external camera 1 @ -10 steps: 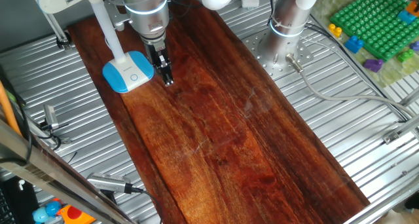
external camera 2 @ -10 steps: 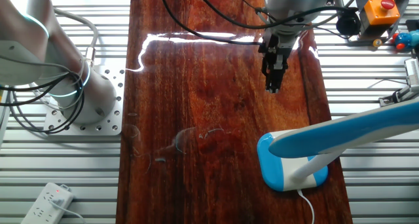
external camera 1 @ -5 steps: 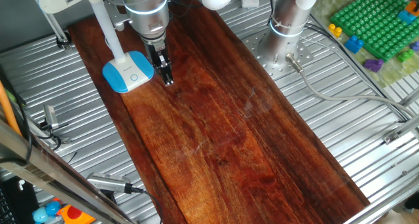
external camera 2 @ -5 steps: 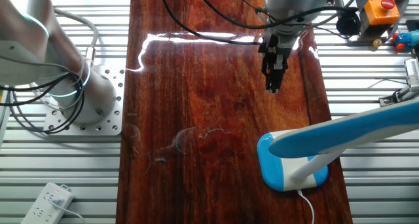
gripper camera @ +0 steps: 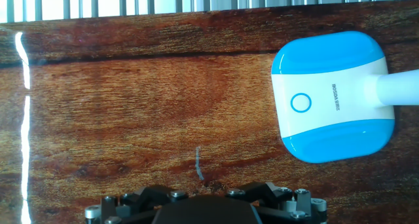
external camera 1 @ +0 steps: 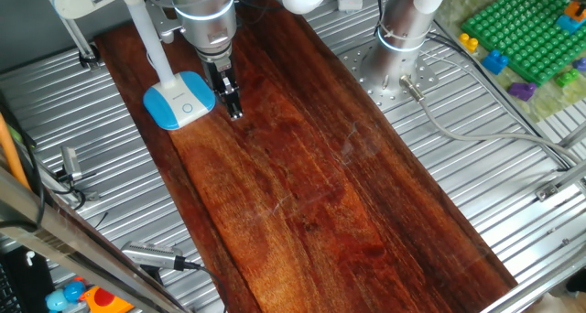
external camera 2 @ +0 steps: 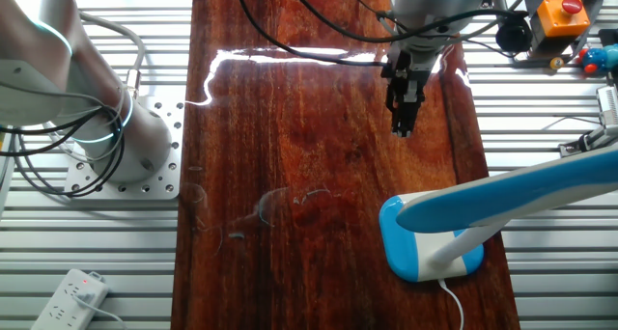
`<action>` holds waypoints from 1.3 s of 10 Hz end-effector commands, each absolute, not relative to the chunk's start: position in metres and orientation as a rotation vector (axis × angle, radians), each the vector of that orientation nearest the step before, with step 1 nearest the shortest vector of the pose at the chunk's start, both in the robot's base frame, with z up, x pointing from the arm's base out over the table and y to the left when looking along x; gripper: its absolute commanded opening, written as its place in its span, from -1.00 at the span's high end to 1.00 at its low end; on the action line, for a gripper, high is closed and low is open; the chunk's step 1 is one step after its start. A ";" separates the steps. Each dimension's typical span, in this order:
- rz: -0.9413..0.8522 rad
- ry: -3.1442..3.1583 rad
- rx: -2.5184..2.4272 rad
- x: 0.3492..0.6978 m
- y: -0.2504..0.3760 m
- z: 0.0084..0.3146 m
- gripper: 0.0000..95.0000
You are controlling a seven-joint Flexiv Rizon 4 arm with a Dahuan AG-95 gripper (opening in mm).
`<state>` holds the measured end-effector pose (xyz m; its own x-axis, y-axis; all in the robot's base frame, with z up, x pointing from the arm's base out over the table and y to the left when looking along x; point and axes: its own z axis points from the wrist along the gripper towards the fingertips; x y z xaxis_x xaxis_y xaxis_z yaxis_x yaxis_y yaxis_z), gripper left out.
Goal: Turn on the desk lamp by pressing the button
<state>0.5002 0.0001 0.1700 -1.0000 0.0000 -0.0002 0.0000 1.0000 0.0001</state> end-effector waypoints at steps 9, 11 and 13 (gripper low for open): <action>-0.053 3.113 -0.353 0.500 -0.001 0.170 0.60; -0.050 3.114 -0.345 0.500 -0.001 0.170 0.60; -0.043 3.112 -0.334 0.500 0.000 0.170 0.60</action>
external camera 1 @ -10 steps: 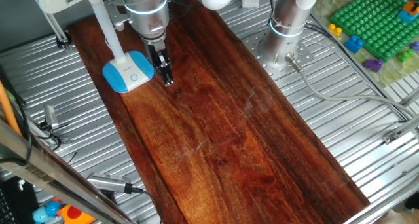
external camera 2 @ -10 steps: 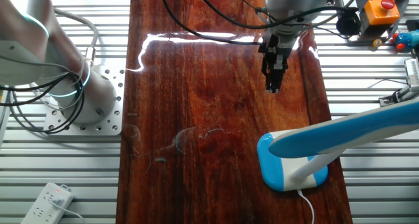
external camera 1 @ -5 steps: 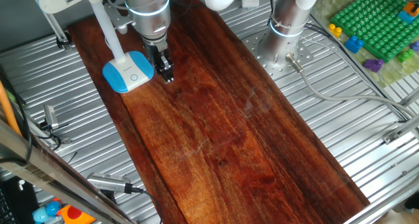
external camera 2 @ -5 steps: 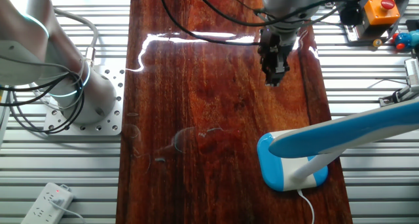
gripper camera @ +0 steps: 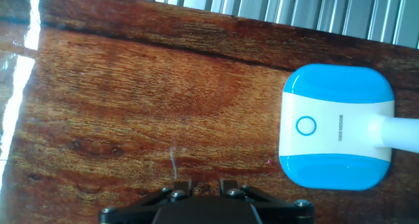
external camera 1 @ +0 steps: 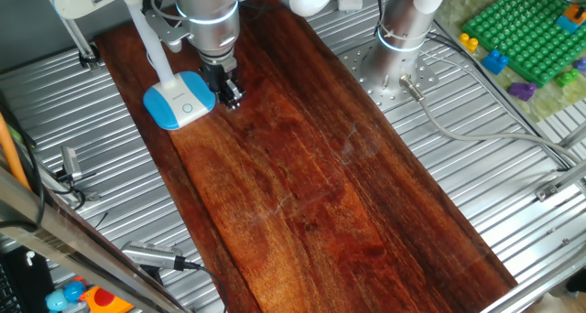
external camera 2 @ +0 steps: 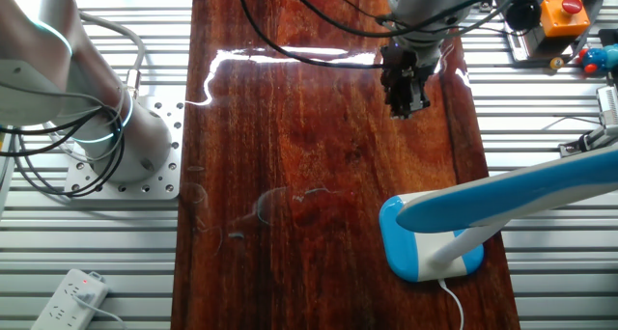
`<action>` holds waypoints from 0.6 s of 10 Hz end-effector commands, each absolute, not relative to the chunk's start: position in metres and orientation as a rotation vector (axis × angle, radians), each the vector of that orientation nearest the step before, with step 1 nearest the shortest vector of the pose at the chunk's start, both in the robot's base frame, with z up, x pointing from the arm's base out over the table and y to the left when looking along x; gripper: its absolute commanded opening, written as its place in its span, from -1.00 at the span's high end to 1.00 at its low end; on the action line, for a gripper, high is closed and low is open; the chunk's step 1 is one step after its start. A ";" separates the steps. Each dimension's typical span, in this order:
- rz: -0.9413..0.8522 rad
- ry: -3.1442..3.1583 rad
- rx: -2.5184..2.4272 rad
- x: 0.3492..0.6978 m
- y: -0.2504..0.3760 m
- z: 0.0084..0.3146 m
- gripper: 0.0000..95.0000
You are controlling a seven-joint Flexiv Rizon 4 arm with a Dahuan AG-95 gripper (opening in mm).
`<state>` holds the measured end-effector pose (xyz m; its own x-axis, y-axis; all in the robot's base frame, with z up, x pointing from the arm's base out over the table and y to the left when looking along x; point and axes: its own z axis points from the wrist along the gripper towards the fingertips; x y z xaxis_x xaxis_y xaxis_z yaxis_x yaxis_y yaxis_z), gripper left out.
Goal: Turn on the desk lamp by pressing the button
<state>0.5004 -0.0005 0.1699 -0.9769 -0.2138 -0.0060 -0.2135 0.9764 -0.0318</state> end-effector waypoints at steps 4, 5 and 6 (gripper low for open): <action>-0.044 3.103 -0.417 0.501 -0.001 0.170 -0.20; -0.044 3.103 -0.431 0.501 -0.001 0.170 -0.20; -0.043 3.103 -0.436 0.501 -0.002 0.170 -0.20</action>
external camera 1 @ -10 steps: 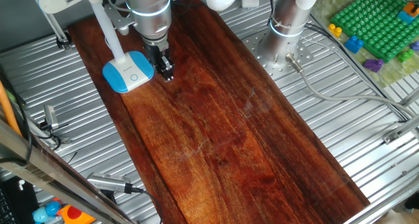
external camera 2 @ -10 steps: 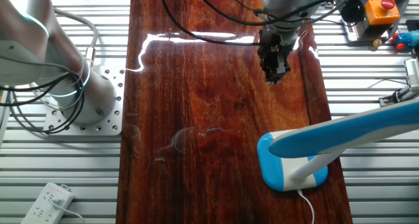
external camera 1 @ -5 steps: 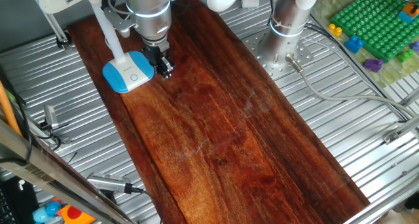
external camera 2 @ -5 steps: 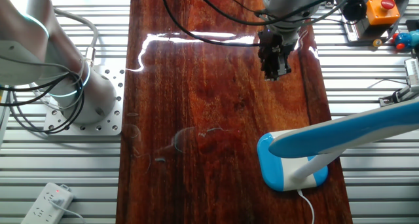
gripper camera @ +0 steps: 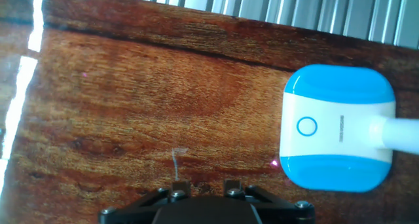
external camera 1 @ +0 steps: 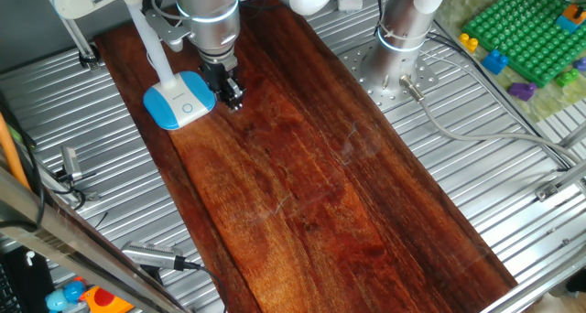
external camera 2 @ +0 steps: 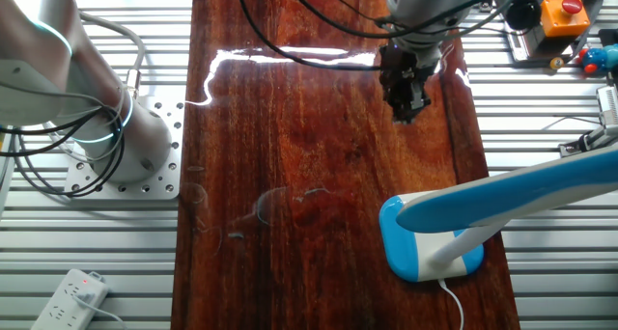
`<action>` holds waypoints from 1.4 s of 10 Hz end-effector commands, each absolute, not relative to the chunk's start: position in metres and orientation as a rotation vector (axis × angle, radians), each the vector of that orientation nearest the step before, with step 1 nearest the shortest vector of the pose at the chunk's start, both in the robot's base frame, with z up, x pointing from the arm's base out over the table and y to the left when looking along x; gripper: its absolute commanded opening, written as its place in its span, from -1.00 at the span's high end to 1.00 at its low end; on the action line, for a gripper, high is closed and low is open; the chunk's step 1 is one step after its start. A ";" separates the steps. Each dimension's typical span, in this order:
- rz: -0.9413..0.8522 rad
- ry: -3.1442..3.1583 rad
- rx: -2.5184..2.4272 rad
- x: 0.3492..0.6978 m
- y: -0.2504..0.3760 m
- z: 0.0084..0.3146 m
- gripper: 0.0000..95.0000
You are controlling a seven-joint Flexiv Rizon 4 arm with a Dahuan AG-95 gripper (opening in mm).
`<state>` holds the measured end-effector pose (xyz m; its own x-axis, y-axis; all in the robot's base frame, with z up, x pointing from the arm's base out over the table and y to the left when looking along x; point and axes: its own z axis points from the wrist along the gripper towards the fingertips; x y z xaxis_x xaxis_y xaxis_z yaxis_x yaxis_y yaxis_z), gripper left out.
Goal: Turn on the desk lamp by pressing the button
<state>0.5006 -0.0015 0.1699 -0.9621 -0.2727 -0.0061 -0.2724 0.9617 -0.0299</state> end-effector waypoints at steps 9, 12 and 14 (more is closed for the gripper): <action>-0.042 3.095 -0.555 0.521 -0.021 0.159 -0.60; -0.046 3.094 -0.618 0.536 -0.037 0.147 -0.60; -0.037 3.092 -0.660 0.544 -0.047 0.140 -0.60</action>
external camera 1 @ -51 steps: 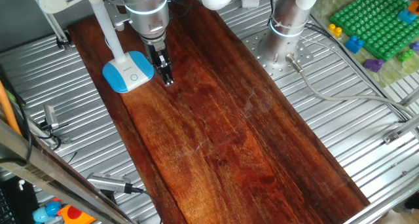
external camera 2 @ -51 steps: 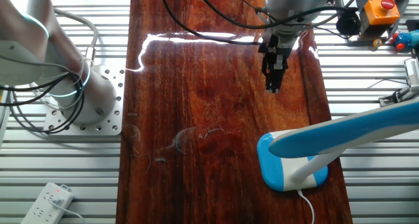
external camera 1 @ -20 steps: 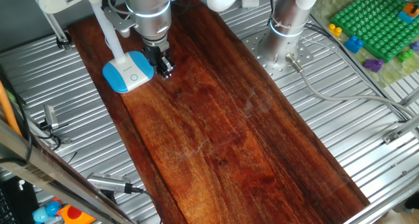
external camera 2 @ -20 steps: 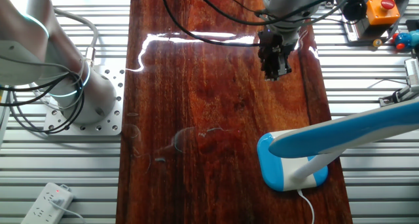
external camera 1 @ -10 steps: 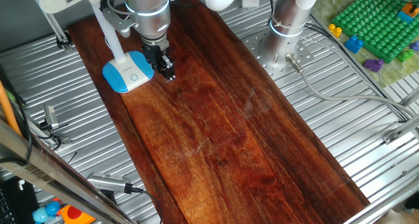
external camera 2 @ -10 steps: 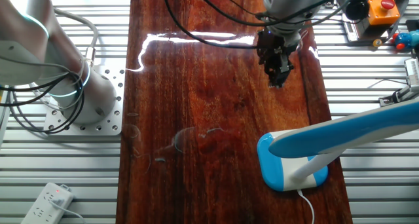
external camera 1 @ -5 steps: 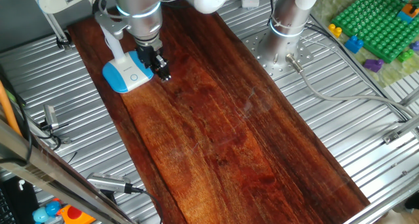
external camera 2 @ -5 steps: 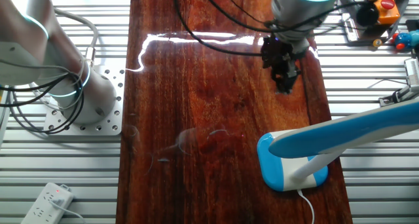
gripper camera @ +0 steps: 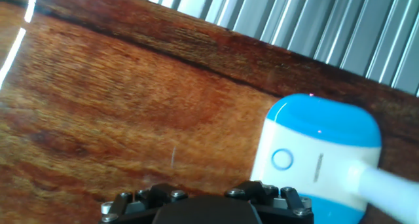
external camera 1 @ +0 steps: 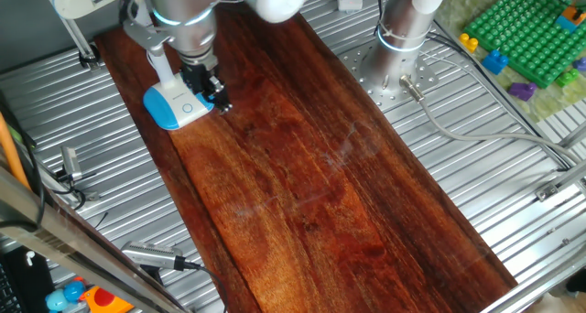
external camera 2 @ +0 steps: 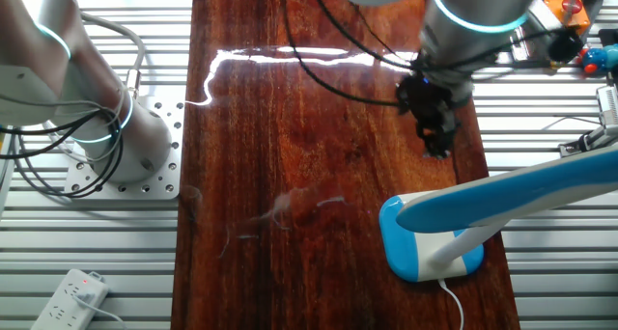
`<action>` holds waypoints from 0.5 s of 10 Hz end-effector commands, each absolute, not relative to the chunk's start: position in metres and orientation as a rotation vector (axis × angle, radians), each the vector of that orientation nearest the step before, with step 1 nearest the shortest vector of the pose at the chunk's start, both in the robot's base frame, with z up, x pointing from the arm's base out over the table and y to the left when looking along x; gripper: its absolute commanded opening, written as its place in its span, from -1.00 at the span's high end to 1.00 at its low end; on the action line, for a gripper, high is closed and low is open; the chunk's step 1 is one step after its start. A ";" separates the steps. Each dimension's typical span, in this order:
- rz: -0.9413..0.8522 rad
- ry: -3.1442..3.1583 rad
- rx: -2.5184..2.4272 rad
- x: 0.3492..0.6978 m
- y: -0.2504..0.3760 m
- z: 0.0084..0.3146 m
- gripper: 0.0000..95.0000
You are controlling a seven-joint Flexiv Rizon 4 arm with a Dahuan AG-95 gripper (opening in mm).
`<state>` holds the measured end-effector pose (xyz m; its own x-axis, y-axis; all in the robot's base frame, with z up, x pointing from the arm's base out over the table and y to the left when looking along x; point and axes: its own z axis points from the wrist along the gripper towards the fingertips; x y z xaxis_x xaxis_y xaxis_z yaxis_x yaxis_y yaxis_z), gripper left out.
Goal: Turn on the desk lamp by pressing the button
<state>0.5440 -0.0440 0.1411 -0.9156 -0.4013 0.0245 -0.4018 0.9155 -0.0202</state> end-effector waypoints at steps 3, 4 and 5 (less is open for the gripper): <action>0.036 -3.027 0.714 0.558 -0.063 0.125 -0.60; 0.035 -3.014 0.732 0.562 -0.066 0.119 -0.60; 0.033 -3.005 0.746 0.565 -0.069 0.115 -0.60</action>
<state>0.5670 -0.0696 0.1133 -0.8824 -0.4677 0.0509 -0.4686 0.8834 -0.0076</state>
